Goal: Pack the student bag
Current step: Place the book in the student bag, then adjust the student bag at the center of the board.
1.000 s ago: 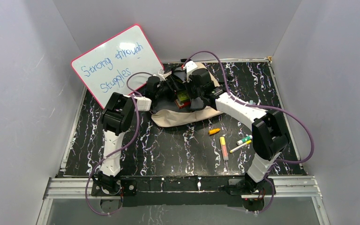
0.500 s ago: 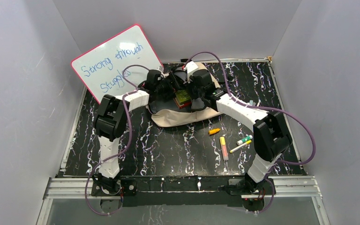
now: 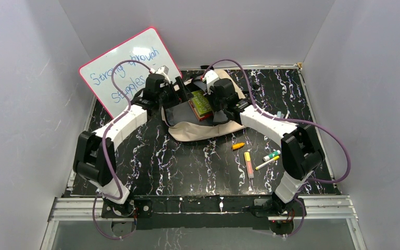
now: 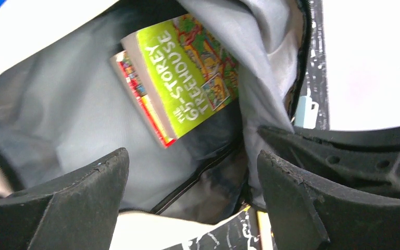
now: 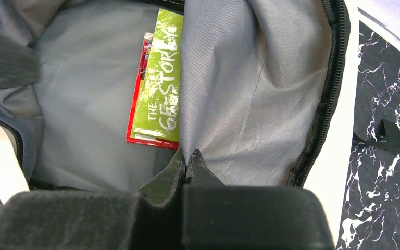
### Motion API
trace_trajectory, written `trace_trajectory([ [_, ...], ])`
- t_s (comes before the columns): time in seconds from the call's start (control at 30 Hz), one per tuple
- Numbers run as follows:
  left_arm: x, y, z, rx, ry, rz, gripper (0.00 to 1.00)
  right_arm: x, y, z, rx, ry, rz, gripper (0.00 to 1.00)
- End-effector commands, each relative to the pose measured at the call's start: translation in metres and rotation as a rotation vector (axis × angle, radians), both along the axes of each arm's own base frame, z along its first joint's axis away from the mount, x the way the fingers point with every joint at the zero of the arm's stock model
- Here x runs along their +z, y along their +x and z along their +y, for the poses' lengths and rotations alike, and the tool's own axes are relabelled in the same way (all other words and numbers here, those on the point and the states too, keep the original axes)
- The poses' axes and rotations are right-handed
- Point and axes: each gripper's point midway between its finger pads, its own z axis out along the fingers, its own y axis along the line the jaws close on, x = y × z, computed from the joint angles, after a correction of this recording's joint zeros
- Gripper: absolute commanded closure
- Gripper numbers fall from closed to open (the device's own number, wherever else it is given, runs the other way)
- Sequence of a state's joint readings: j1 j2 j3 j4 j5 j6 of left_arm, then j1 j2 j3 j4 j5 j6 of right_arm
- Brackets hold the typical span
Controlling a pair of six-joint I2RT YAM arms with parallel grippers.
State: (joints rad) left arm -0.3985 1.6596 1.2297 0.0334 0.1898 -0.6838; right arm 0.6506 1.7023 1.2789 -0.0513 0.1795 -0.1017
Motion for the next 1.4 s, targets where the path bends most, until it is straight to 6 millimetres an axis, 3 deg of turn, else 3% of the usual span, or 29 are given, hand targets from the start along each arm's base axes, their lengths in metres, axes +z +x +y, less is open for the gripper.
trace_trajectory([
  [0.0, -0.006, -0.022, 0.042, 0.046, 0.191, -0.005, 0.12, 0.038, 0.0, -0.003, 0.026, 0.009, -0.097, 1.0],
  [0.23, -0.039, -0.04, 0.097, 0.141, 0.461, 0.043, 0.14, 0.027, -0.006, -0.005, 0.031, -0.02, -0.047, 1.0],
  [0.53, -0.071, -0.031, 0.104, 0.156, 0.549, 0.121, 0.16, 0.021, -0.005, -0.002, 0.04, -0.028, -0.023, 1.0],
  [0.73, -0.089, -0.025, 0.096, 0.142, 0.533, 0.158, 0.35, 0.016, -0.003, -0.005, 0.037, -0.052, -0.034, 1.0],
  [0.8, -0.09, -0.024, 0.095, 0.142, 0.528, 0.161, 0.49, 0.015, -0.001, -0.007, 0.032, -0.059, -0.044, 1.0],
  [0.9, -0.087, -0.025, 0.092, 0.144, 0.499, 0.158, 0.79, 0.014, 0.0, -0.007, 0.031, -0.063, -0.054, 1.0],
  [1.0, -0.081, -0.029, 0.088, 0.144, 0.463, 0.145, 0.98, 0.015, 0.004, -0.005, 0.046, -0.072, -0.081, 1.0],
  [1.13, -0.075, -0.038, 0.087, 0.134, 0.432, 0.138, 1.0, 0.013, 0.01, -0.005, 0.059, -0.104, -0.114, 1.0],
  [1.37, -0.064, -0.061, 0.086, 0.125, 0.369, 0.137, 1.0, 0.03, 0.023, -0.002, 0.084, -0.132, -0.218, 1.0],
])
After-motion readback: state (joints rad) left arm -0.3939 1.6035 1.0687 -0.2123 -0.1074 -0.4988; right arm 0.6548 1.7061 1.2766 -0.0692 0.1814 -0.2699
